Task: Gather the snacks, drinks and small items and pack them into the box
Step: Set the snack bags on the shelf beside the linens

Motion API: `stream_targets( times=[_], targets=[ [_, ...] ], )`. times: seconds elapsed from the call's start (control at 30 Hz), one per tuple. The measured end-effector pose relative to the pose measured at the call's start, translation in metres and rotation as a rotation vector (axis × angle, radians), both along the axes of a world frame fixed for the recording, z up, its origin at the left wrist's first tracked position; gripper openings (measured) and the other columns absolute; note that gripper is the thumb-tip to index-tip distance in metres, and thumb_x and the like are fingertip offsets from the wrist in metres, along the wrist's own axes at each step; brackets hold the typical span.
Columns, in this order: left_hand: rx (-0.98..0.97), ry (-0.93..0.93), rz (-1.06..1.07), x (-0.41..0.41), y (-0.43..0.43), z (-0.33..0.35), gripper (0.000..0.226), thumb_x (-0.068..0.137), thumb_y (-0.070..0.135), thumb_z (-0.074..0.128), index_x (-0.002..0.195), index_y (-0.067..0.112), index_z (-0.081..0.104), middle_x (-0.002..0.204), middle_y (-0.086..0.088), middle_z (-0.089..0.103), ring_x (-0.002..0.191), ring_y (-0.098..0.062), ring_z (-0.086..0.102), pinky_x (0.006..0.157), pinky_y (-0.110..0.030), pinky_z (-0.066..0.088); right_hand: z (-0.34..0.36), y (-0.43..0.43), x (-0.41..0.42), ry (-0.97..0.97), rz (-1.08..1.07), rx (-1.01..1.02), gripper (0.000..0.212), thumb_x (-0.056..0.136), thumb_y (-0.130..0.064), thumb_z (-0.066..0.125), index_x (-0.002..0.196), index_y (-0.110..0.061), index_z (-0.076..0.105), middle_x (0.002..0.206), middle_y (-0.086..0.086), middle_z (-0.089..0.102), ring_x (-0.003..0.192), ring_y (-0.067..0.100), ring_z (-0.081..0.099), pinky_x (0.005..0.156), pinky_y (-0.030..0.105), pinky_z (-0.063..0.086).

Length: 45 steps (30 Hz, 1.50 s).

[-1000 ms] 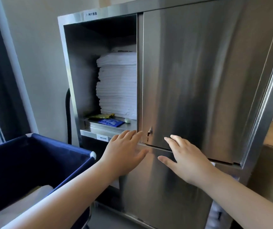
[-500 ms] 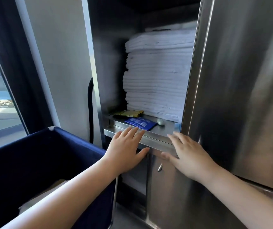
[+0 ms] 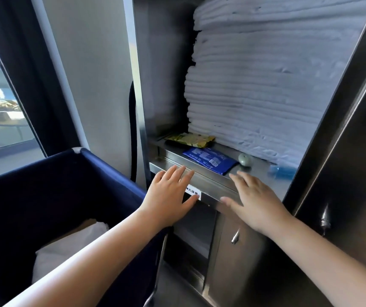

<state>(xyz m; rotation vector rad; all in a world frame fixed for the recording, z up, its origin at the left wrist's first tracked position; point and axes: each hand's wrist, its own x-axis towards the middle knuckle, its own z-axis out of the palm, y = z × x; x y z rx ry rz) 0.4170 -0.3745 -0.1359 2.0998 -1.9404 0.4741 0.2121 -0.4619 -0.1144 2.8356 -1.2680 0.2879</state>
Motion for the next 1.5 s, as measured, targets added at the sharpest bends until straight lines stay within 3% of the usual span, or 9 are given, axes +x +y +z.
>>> stream_targets(
  times=[0.33,0.63,0.97,1.1,1.2,1.3,1.4,1.5],
  targets=[
    [0.119,-0.030,0.089,0.053,-0.115,-0.026,0.069,0.092,0.060,0.029,0.150,0.028,0.011,0.157,0.001,0.018,0.145,-0.021,0.009,0.116,-0.041,0.006,-0.034,-0.126,0.047,0.029,0.017,-0.037,0.075,0.089,-0.063,0.031,0.147,-0.015,0.024,0.152,0.008,0.026,0.135,0.024,0.032,0.107,0.033,0.027],
    [0.185,-0.057,0.023,0.088,-0.182,-0.060,0.068,0.093,0.059,0.025,0.151,0.026,0.010,0.158,-0.003,0.011,0.145,-0.022,0.004,0.116,-0.040,0.000,-0.073,-0.179,0.084,0.090,0.019,0.023,0.073,0.093,-0.059,0.029,0.149,-0.014,0.016,0.155,0.009,0.017,0.139,0.024,0.024,0.111,0.038,0.025],
    [0.256,-0.113,-0.238,0.123,-0.244,-0.102,0.065,0.097,0.053,0.018,0.149,0.025,-0.008,0.156,0.000,-0.013,0.141,-0.017,-0.020,0.113,-0.033,-0.018,-0.110,-0.200,0.111,-0.003,0.077,0.053,0.066,0.097,-0.047,0.034,0.150,-0.015,0.011,0.159,0.002,0.001,0.146,0.016,0.000,0.112,0.023,0.000],
    [0.255,-0.054,-0.284,0.127,-0.247,-0.111,0.065,0.096,0.053,0.017,0.145,0.026,-0.016,0.153,0.001,-0.018,0.142,-0.017,-0.020,0.112,-0.032,-0.019,-0.112,-0.194,0.111,-0.032,0.040,-0.002,0.061,0.093,-0.032,0.053,0.145,-0.007,0.032,0.153,0.011,0.026,0.141,0.027,0.025,0.113,0.038,0.027],
    [0.249,-0.014,-0.283,0.122,-0.244,-0.114,0.068,0.093,0.057,0.015,0.145,0.026,-0.016,0.154,0.001,-0.015,0.143,-0.018,-0.017,0.113,-0.034,-0.015,-0.113,-0.190,0.106,-0.036,0.046,-0.062,0.059,0.088,-0.022,0.064,0.139,-0.004,0.042,0.146,0.013,0.038,0.134,0.029,0.039,0.106,0.041,0.039],
    [0.248,0.002,-0.274,0.121,-0.242,-0.115,0.070,0.090,0.061,0.011,0.146,0.027,-0.015,0.155,0.002,-0.015,0.142,-0.017,-0.020,0.115,-0.035,-0.013,-0.118,-0.188,0.097,-0.121,0.053,-0.085,0.052,0.083,-0.016,0.069,0.131,-0.005,0.053,0.139,0.011,0.049,0.125,0.025,0.051,0.096,0.037,0.049],
    [0.268,0.002,-0.275,0.122,-0.242,-0.112,0.071,0.089,0.062,0.010,0.146,0.028,-0.016,0.155,0.003,-0.016,0.141,-0.016,-0.023,0.115,-0.034,-0.014,-0.119,-0.185,0.085,-0.226,0.045,-0.120,0.039,0.076,-0.015,0.075,0.114,-0.009,0.065,0.123,0.004,0.062,0.108,0.017,0.063,0.077,0.022,0.053],
    [0.286,0.000,-0.272,0.121,-0.242,-0.110,0.072,0.088,0.064,0.007,0.146,0.028,-0.016,0.155,0.003,-0.018,0.140,-0.015,-0.024,0.114,-0.033,-0.016,-0.121,-0.184,0.078,-0.308,0.046,-0.135,0.028,0.074,-0.014,0.076,0.101,-0.012,0.070,0.113,-0.001,0.067,0.104,0.011,0.064,0.077,0.017,0.050]
  ],
)
